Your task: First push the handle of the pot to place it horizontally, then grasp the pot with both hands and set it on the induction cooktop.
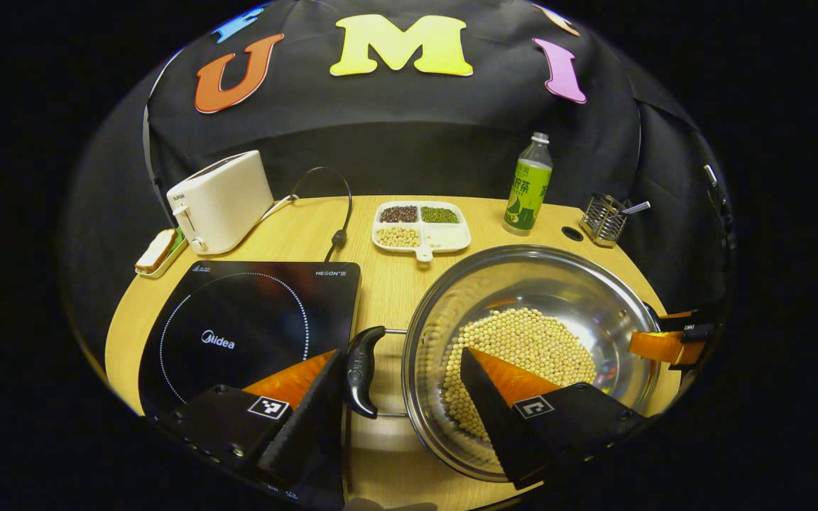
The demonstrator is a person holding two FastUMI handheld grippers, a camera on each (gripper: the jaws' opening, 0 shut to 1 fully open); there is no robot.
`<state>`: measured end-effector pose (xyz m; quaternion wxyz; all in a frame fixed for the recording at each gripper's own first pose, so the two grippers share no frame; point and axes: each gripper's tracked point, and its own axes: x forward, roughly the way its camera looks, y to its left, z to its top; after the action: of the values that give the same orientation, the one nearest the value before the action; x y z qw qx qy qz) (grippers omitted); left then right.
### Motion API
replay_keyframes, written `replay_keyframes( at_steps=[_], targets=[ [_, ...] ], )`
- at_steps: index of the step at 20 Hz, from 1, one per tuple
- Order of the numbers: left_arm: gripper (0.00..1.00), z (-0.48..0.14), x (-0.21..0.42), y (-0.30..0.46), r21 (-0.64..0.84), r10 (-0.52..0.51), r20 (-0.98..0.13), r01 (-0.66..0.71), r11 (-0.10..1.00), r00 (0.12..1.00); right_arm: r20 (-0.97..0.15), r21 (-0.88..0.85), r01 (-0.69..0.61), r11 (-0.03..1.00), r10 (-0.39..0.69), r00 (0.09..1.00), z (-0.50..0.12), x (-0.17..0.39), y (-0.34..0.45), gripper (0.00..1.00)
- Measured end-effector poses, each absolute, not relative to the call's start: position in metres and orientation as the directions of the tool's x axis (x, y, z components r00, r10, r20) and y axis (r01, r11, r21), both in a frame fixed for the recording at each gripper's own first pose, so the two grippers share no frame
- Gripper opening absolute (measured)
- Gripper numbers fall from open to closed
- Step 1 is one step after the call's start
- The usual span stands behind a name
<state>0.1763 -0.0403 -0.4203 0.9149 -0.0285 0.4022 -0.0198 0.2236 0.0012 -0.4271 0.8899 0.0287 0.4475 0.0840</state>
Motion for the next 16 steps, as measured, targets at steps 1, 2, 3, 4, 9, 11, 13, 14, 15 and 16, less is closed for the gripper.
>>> replay_keyframes(
  at_steps=[1,2,3,4,9,11,13,14,15,16],
  targets=[
    [0.98,-0.422,0.177,-0.040,-0.074,-0.058,-0.742,0.005,0.997,0.668,-0.797,0.125,-0.127,0.984,0.176,0.578,-0.429,0.225,0.001,0.78],
    [0.98,-0.421,0.181,-0.040,-0.072,-0.058,-0.735,0.007,0.997,0.676,-0.801,0.124,-0.129,0.984,0.176,0.572,-0.431,0.225,0.002,0.78],
    [0.98,-0.424,0.181,-0.040,-0.065,-0.052,-0.742,0.005,0.998,0.669,-0.806,0.122,-0.129,0.984,0.174,0.566,-0.432,0.226,0.002,0.78],
    [0.96,-0.424,0.183,-0.038,-0.047,-0.038,-0.743,0.005,0.999,0.668,-0.809,0.117,-0.123,0.985,0.166,0.563,-0.432,0.226,0.002,0.77],
    [0.71,-0.428,0.184,-0.027,0.001,0.014,-0.755,-0.020,1.000,0.656,-0.841,0.108,-0.095,0.990,0.142,0.523,-0.434,0.225,0.001,0.71],
    [0.69,-0.429,0.184,-0.027,0.007,0.014,-0.761,-0.014,1.000,0.649,-0.846,0.105,-0.084,0.991,0.133,0.516,-0.435,0.225,0.001,0.69],
    [0.67,-0.428,0.184,-0.027,0.003,0.016,-0.767,-0.021,1.000,0.642,-0.849,0.107,-0.075,0.991,0.130,0.511,-0.434,0.226,0.001,0.66],
    [0.66,-0.427,0.184,-0.027,0.000,0.016,-0.769,-0.024,1.000,0.639,-0.851,0.108,-0.064,0.992,0.126,0.511,-0.434,0.226,0.001,0.64],
    [0.64,-0.429,0.184,-0.027,0.001,0.016,-0.775,-0.025,1.000,0.632,-0.847,0.115,-0.058,0.992,0.128,0.516,-0.432,0.227,0.001,0.62],
    [0.74,-0.429,0.184,-0.027,0.005,0.018,-0.778,-0.023,1.000,0.628,-0.845,0.120,-0.058,0.991,0.133,0.519,-0.431,0.228,0.001,0.58]
  ],
)
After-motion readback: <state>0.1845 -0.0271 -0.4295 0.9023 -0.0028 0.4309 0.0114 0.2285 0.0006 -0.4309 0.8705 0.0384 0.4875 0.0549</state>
